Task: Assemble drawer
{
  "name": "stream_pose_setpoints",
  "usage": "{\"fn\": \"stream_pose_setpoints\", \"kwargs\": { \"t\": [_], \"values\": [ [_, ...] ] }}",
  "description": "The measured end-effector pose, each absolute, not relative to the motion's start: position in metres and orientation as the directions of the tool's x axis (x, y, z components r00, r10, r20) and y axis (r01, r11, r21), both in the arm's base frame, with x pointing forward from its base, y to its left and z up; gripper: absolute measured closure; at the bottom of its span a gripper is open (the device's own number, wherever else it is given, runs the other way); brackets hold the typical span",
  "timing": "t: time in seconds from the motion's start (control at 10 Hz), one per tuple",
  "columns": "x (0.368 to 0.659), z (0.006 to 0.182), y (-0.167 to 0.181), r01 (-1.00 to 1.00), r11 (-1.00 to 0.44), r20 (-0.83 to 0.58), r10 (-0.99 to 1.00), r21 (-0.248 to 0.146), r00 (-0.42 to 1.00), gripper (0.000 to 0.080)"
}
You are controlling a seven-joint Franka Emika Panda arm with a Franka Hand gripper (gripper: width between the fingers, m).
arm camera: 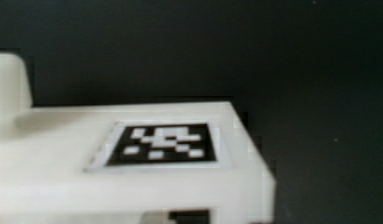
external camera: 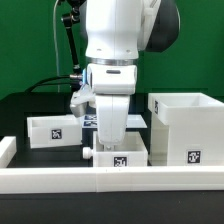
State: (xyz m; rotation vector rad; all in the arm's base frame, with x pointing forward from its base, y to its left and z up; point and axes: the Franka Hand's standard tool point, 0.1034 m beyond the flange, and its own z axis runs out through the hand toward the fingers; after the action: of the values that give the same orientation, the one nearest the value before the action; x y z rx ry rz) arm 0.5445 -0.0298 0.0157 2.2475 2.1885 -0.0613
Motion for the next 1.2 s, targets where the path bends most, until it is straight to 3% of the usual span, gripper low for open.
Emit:
{"fn": "stream_pose_setpoints", "kwargs": {
  "t": [0.4,1.2],
  "values": [
    [0.546,0.010,-0.020,0.995,0.086,-0.060,0.994,-0.047,-0.088,0.0758],
    [0.547,0.009,-0.010,1.000,0.019,-0.054,0.998,-0.021,-0.020,0.0758]
  ]
}}
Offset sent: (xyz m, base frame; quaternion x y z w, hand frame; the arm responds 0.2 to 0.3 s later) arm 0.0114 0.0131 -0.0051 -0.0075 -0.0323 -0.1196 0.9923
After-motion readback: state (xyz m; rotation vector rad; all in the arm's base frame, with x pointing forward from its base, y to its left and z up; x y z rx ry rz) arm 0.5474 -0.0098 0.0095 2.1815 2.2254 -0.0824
